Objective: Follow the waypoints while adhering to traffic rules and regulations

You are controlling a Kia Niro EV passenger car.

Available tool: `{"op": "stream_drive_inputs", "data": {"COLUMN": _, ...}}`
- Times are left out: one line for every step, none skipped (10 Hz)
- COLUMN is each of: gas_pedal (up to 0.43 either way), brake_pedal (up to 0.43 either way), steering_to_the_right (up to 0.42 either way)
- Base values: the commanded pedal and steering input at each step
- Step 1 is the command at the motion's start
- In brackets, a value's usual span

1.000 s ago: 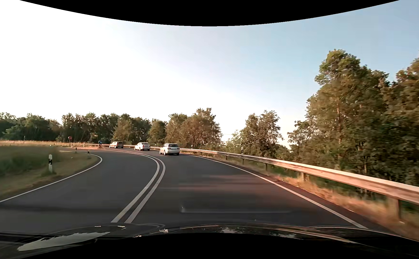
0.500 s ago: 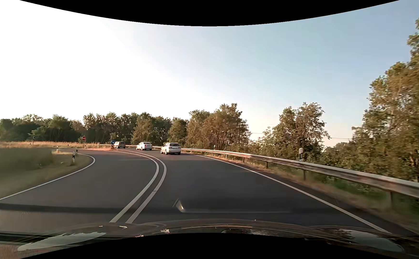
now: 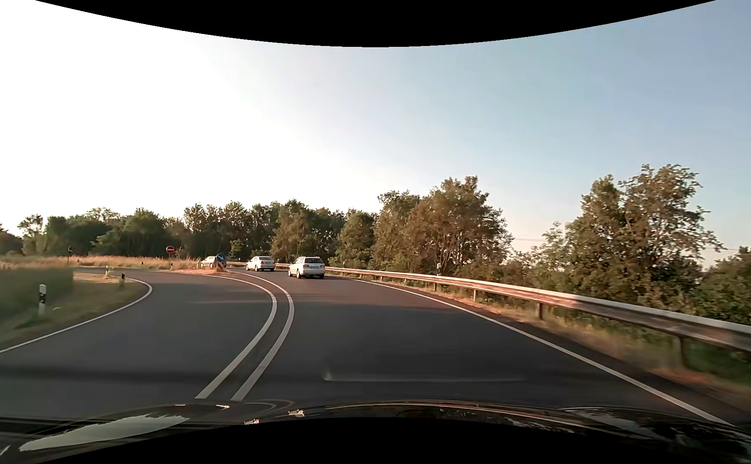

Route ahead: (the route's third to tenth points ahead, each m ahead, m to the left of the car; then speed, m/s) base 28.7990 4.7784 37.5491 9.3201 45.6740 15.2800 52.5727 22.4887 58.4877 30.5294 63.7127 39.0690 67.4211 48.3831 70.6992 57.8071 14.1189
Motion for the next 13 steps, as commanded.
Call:
{"op": "stream_drive_inputs", "data": {"gas_pedal": 0.26, "brake_pedal": 0.0, "steering_to_the_right": -0.071}}
{"op": "stream_drive_inputs", "data": {"gas_pedal": 0.268, "brake_pedal": 0.0, "steering_to_the_right": -0.071}}
{"op": "stream_drive_inputs", "data": {"gas_pedal": 0.268, "brake_pedal": 0.0, "steering_to_the_right": -0.075}}
{"op": "stream_drive_inputs", "data": {"gas_pedal": 0.268, "brake_pedal": 0.0, "steering_to_the_right": -0.077}}
{"op": "stream_drive_inputs", "data": {"gas_pedal": 0.268, "brake_pedal": 0.0, "steering_to_the_right": -0.078}}
{"op": "stream_drive_inputs", "data": {"gas_pedal": 0.268, "brake_pedal": 0.0, "steering_to_the_right": -0.077}}
{"op": "stream_drive_inputs", "data": {"gas_pedal": 0.268, "brake_pedal": 0.0, "steering_to_the_right": -0.077}}
{"op": "stream_drive_inputs", "data": {"gas_pedal": 0.268, "brake_pedal": 0.0, "steering_to_the_right": -0.077}}
{"op": "stream_drive_inputs", "data": {"gas_pedal": 0.268, "brake_pedal": 0.0, "steering_to_the_right": -0.077}}
{"op": "stream_drive_inputs", "data": {"gas_pedal": 0.268, "brake_pedal": 0.0, "steering_to_the_right": -0.079}}
{"op": "stream_drive_inputs", "data": {"gas_pedal": 0.268, "brake_pedal": 0.0, "steering_to_the_right": -0.08}}
{"op": "stream_drive_inputs", "data": {"gas_pedal": 0.268, "brake_pedal": 0.0, "steering_to_the_right": -0.082}}
{"op": "stream_drive_inputs", "data": {"gas_pedal": 0.268, "brake_pedal": 0.0, "steering_to_the_right": -0.084}}
